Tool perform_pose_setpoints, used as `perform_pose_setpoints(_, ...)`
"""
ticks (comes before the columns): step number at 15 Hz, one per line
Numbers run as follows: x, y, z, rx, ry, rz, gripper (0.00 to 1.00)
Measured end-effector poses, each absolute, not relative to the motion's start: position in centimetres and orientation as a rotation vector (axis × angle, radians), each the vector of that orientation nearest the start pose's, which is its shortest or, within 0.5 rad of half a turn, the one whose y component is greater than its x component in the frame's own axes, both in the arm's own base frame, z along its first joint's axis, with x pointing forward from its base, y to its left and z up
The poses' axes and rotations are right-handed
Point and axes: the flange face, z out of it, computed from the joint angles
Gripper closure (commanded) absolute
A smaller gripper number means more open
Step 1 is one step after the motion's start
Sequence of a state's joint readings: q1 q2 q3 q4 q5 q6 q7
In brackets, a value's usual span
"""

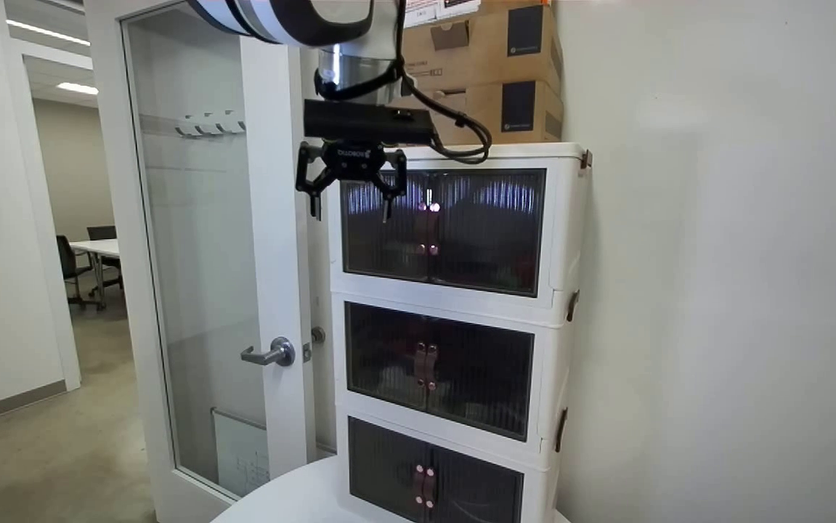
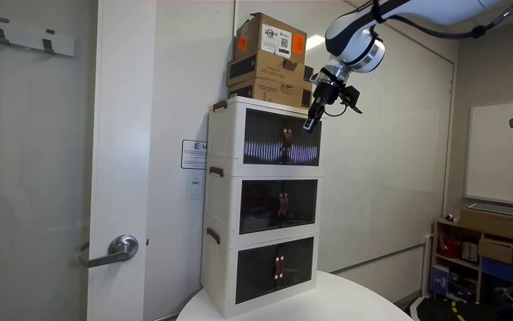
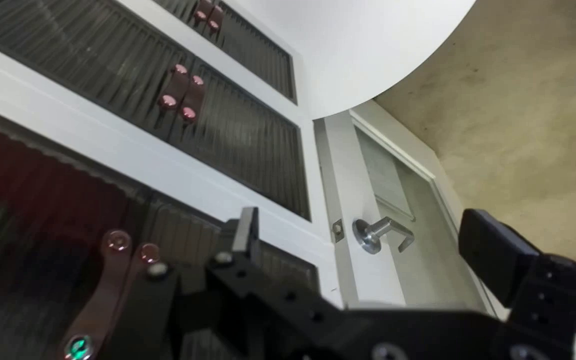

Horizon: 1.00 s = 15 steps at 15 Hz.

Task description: Open the upper part of the cabinet door

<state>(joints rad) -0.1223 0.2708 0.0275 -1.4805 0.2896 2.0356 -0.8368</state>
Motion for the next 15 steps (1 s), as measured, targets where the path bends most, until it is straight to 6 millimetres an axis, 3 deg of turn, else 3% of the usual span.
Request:
perform_pose_setpoints(5,67.7,-10.5,56.4,-2.783,-0.773,-0.909,0.00)
perform_pose_setpoints(8,67.6,-14.0,55.7,-2.651,-0.830,-1.081,0.00)
perform_pose_setpoints(11,67.8,-15.9,54.3,-2.500,-0.922,-1.210,0.00)
perform_pose_setpoints(15,67.9,-17.0,52.0,-2.288,-1.014,-1.284,0.00)
